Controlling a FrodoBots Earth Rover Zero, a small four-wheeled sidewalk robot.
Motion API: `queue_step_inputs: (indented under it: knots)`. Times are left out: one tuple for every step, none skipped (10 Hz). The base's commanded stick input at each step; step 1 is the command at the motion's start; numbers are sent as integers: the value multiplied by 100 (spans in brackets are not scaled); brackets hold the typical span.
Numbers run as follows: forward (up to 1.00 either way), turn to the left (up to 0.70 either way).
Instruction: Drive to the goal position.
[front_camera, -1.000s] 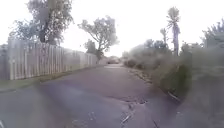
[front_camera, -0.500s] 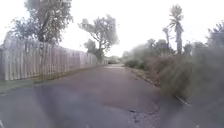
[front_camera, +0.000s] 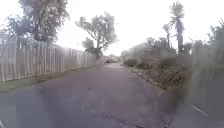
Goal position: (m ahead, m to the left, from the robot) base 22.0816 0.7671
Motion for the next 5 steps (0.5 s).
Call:
queue_step_inputs:
  knots:
    - [70,-14]
    - [70,-14]
    - [70,-14]
    - [70,-14]
    - [70,-14]
